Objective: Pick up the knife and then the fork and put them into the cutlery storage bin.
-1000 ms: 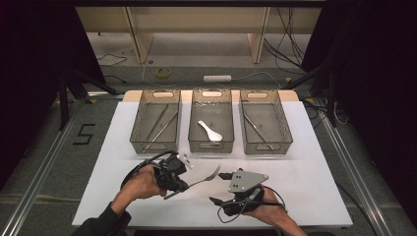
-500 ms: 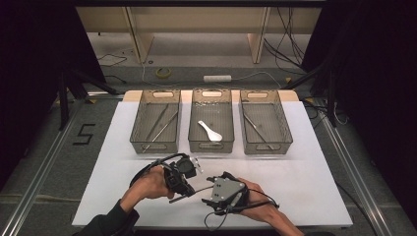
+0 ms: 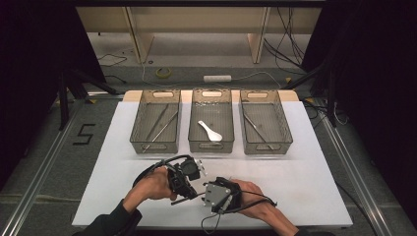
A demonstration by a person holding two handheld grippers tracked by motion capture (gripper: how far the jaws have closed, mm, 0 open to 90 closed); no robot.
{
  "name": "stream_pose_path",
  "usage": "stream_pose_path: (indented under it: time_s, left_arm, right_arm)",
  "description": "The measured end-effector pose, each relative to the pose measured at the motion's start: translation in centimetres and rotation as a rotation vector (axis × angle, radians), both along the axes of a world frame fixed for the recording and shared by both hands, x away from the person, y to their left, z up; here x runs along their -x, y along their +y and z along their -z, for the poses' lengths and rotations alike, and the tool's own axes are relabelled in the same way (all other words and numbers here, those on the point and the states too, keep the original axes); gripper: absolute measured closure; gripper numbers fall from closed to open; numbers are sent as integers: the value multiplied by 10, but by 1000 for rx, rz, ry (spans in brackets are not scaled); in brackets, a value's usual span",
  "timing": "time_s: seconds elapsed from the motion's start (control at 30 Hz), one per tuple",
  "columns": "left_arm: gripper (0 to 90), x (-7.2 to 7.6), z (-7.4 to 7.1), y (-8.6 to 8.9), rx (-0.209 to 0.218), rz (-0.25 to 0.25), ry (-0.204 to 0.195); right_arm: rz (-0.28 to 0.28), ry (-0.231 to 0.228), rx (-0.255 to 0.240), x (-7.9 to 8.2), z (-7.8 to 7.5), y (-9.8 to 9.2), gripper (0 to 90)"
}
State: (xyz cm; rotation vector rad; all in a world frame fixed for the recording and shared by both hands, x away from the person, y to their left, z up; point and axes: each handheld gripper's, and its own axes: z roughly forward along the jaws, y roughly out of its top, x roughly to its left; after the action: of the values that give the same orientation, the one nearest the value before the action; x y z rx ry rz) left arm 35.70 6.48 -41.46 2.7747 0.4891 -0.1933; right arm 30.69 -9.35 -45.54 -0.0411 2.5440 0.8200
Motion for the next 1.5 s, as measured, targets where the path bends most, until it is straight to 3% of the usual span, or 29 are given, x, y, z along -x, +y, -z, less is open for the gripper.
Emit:
stream_pose_path:
  time_s: [0.17,0.37,0.4,0.63,0.77,0.87,0.97,1.07,1.27,1.5]
  left_arm:
    - [868,3,-1,-4,-7,19,-8]
    - [867,4,-2,-5,-6,16,-9]
    - [867,4,-2,-5,-9,20,-9]
    - [860,6,-3,-6,13,18,-22]
    - [844,6,-4,-5,32,22,-24]
    - [814,4,-5,-3,61,-6,-41]
    - [641,2,-8,1,98,-49,-83]
    - [525,-2,-11,7,124,-99,-123]
    - [407,-6,-14,22,173,-176,-178]
    - [289,-5,-13,46,324,-284,-273]
  right_arm:
    - [-4,-25,12,1,3,2,662]
    - [-21,-15,34,1,3,3,787]
    - [-42,-19,63,0,2,2,796]
    - [-97,-63,117,0,4,1,853]
    - [-116,-58,118,0,4,-1,872]
    - [-116,-68,119,-3,2,-4,877]
    - [-102,-78,117,-6,1,-9,878]
    - [-68,-75,113,-10,0,-16,879]
    - [-3,-72,110,-23,-2,-32,879]
    - [104,-54,60,-35,-7,-51,879]
